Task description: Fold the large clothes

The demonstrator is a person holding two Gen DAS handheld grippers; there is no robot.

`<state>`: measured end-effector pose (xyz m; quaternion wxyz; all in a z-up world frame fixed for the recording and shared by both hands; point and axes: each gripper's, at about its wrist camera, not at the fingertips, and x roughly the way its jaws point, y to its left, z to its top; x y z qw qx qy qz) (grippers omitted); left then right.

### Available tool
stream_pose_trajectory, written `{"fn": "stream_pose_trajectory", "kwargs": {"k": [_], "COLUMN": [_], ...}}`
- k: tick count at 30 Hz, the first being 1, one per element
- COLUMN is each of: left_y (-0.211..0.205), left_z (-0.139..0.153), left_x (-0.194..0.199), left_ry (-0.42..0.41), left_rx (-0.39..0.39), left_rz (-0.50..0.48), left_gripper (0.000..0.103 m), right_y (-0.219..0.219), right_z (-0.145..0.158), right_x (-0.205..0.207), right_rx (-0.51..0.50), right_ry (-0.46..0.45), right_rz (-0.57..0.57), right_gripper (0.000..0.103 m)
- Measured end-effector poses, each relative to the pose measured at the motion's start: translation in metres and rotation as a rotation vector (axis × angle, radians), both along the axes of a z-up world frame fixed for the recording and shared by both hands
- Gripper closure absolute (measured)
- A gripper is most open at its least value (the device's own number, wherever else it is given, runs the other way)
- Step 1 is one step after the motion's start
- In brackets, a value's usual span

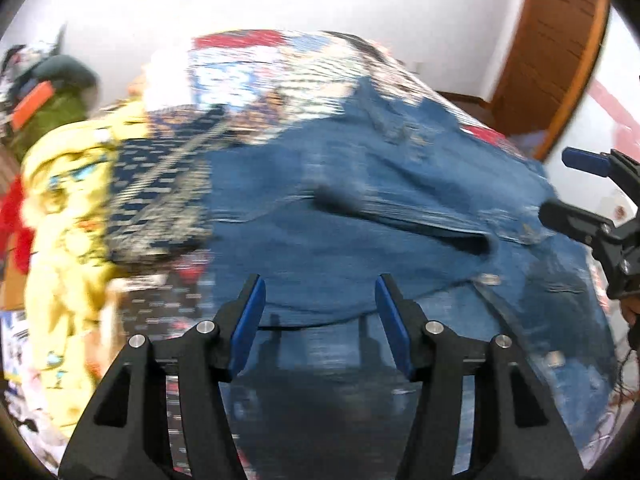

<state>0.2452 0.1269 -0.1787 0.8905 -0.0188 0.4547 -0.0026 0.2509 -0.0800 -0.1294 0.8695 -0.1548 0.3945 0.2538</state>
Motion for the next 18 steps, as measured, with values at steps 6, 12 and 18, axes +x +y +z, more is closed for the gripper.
{"fn": "stream_pose_trajectory", "kwargs": {"k": [6,12,18], "left_y": [0.053,0.079,0.087], "left_z": [-0.013,-0.036,-0.060], "left_x": [-0.006,-0.013,-0.015], "left_ry": [0.024,0.063,0.106], "left_rx": [-0.007,-0.066,-0.123], "left_rz": [0.125,0.185,0.214], "left_gripper": [0.047,0.047,0.047], "right_y": [0.067,0.113,0.137], "right_z": [-0.021,-0.049,-0.067], "right_x": [0.012,0.033,0.042], "right_rx": [0.000,-0.001,-0.049], "right_ry": [0.064,0.154,0.195], "right_rz": [0.134,0.173,0.184], "right_gripper": [0.001,0.010,0.038]}}
